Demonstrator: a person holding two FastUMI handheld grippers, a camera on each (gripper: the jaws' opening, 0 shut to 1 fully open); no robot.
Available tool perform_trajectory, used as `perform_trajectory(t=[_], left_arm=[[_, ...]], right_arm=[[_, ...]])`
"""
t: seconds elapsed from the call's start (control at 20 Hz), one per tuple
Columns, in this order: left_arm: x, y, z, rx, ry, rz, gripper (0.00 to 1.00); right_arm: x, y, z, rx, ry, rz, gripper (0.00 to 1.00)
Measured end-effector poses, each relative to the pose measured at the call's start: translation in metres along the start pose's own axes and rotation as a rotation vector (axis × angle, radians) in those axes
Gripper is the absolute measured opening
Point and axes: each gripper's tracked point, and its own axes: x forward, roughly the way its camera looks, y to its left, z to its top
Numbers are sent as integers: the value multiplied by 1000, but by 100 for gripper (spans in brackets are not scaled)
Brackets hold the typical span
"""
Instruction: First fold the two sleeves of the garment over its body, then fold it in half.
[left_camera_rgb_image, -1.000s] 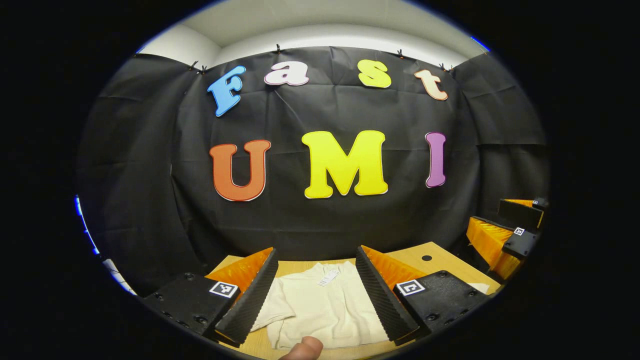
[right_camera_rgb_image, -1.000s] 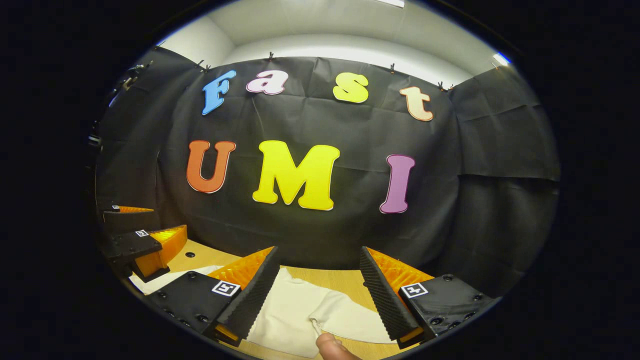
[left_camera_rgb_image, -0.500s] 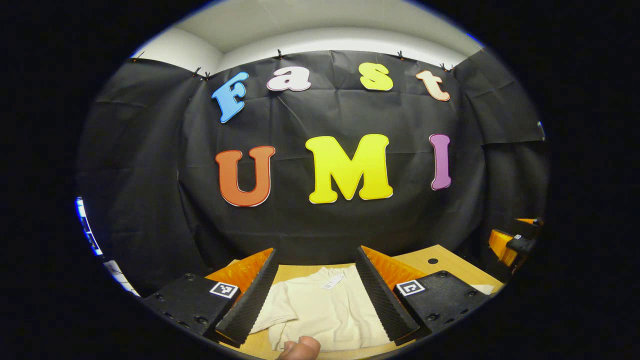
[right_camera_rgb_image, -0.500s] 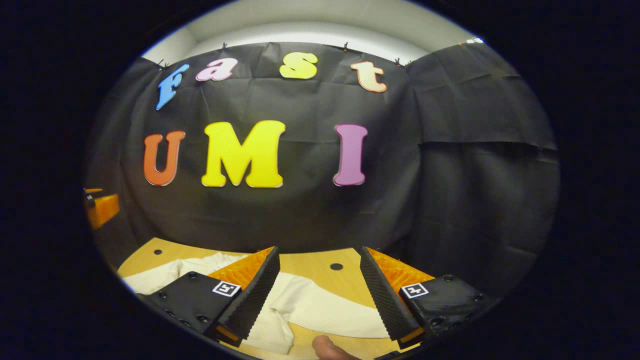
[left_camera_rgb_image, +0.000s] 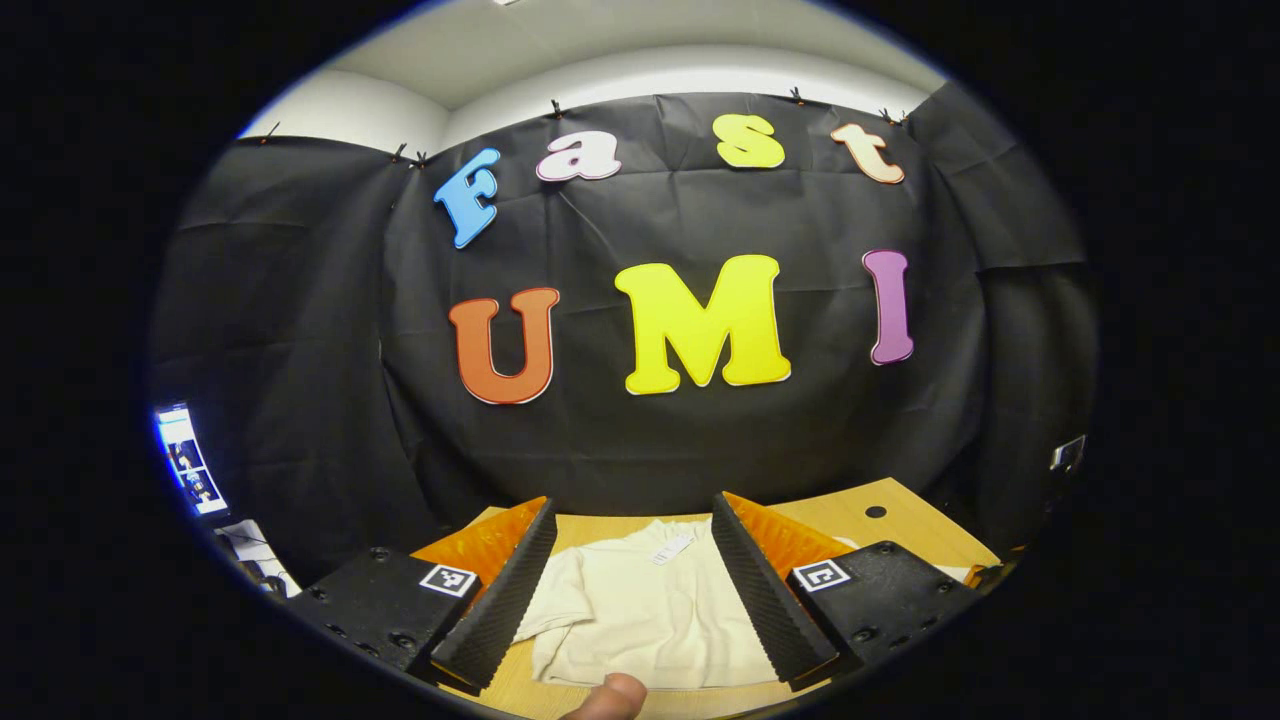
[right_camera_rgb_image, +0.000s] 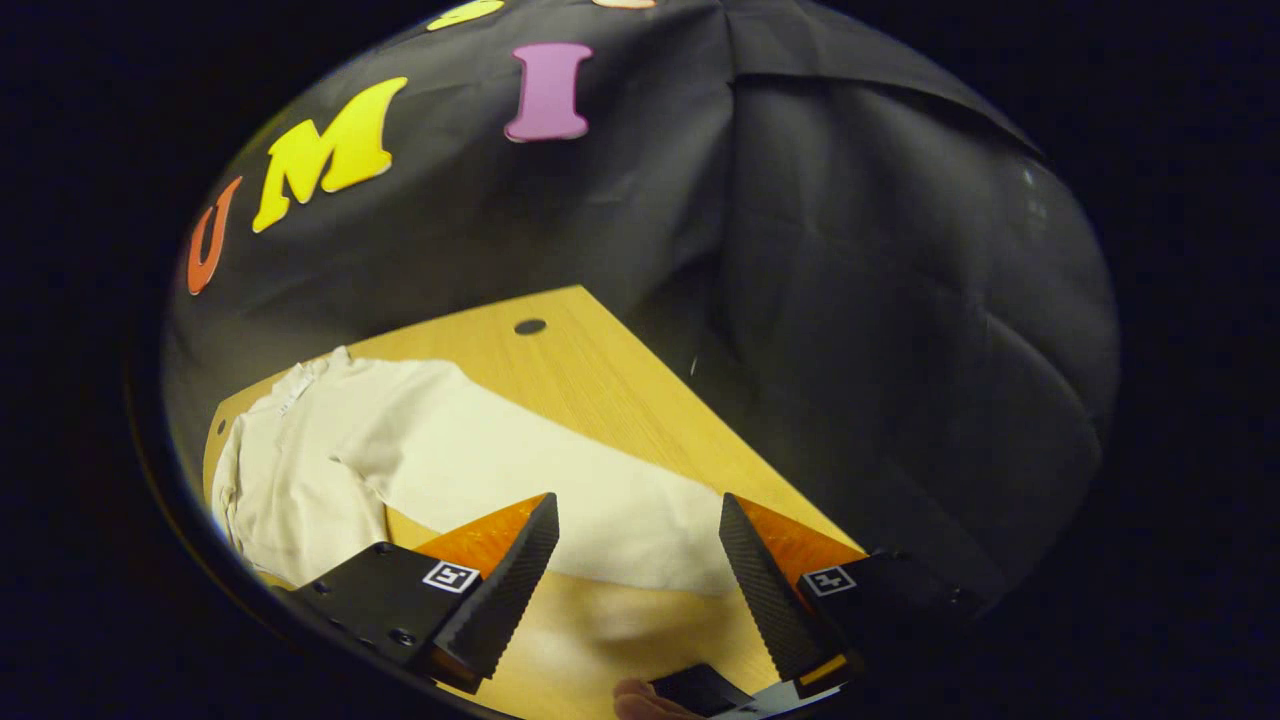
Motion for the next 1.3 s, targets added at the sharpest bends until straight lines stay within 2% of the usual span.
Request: perform_trajectory(t=[0.2, 0.35, 0.55, 0.6, 0.75, 0.8, 0.9, 1.05, 1.3], left_arm=[[-10, -11, -1, 2, 15, 47, 99], [-16, -14, -1, 5, 7, 70, 99], [-16, -13, -9, 9, 26, 59, 99], [-14, -10, -11, 6, 28, 61, 99], [-5, 0, -16, -23, 42, 55, 99], [-3, 4, -18, -24, 45, 56, 99], [1, 14, -24, -20, 58, 56, 99], [9, 34, -36, -29, 87, 65, 99], [21, 58, -51, -41, 129, 74, 99]], right_arm=[[32, -23, -28, 138, 208, -84, 100], [43, -27, -29, 235, 301, -55, 100], [45, -29, -15, 245, 347, -82, 98], [50, -27, -21, 234, 395, -91, 98], [53, -25, -20, 204, 466, -113, 92], [53, -26, -22, 196, 488, -123, 95], [53, -23, -19, 188, 522, -139, 95], [57, -18, -20, 186, 563, -146, 74], [63, -18, -11, 181, 586, -139, 70]])
